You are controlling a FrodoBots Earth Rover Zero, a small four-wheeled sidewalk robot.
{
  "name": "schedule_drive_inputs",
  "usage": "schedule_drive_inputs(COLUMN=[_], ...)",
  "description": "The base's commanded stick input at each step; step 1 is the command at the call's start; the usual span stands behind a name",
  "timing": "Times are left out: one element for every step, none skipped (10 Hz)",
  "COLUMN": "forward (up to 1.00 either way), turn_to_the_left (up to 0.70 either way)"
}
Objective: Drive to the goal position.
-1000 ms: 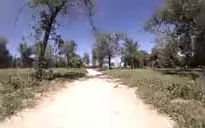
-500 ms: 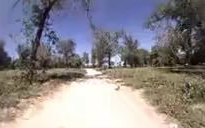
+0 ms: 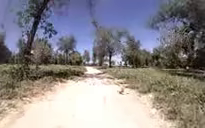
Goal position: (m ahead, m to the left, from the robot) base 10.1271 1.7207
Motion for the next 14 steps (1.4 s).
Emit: schedule_drive_inputs(forward=[0.85,0.85,0.85,0.85,0.85,0.85,0.85,0.85,0.85,0.85,0.85,0.85,0.85,0.85], turn_to_the_left=[0.00,0.00,0.00,0.00,0.00,0.00,0.00,0.00,0.00,0.00,0.00,0.00,0.00,0.00])
